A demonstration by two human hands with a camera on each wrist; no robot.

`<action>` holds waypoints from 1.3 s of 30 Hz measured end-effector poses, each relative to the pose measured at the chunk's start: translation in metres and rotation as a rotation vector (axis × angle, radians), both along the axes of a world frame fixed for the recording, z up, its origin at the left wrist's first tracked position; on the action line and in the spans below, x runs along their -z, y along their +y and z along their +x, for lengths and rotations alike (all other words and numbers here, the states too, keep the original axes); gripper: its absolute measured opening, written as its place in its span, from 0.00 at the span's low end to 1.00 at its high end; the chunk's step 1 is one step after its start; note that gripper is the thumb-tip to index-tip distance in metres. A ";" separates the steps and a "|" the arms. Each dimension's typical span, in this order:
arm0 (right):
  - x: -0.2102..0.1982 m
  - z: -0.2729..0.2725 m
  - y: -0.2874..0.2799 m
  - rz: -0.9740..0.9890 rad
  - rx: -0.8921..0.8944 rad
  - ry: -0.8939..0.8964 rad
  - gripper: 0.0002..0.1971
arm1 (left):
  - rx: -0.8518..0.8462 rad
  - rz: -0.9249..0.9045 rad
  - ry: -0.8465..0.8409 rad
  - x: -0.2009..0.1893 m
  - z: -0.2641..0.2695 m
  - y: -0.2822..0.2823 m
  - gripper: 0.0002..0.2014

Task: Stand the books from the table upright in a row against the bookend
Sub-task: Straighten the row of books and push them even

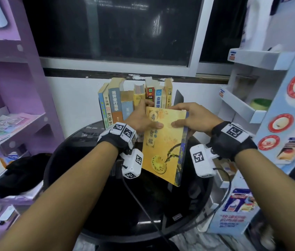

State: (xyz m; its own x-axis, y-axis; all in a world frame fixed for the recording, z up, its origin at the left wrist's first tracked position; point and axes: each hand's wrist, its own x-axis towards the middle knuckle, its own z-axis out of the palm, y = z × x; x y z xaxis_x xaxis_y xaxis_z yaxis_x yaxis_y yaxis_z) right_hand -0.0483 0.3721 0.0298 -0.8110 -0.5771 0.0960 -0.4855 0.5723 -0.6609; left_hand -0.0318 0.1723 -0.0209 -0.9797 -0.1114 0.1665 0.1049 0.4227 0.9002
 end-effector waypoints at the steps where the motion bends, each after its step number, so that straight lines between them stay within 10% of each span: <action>1: -0.002 -0.002 0.005 0.008 0.019 0.007 0.22 | -0.002 -0.025 0.022 -0.003 -0.003 0.006 0.37; 13: -0.007 -0.027 0.049 0.009 0.236 0.132 0.16 | -0.191 -0.693 0.354 -0.033 -0.048 0.038 0.35; 39: 0.004 -0.085 0.010 0.079 0.323 0.371 0.19 | -0.196 -1.030 0.333 -0.033 -0.103 0.029 0.36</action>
State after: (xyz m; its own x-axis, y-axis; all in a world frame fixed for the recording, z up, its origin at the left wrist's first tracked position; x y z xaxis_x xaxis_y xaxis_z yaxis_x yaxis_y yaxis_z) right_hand -0.1332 0.3822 0.0256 -0.8690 -0.3190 0.3783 -0.4694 0.7734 -0.4261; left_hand -0.1347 0.2009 0.0125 -0.8490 0.0836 0.5218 0.1259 0.9910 0.0462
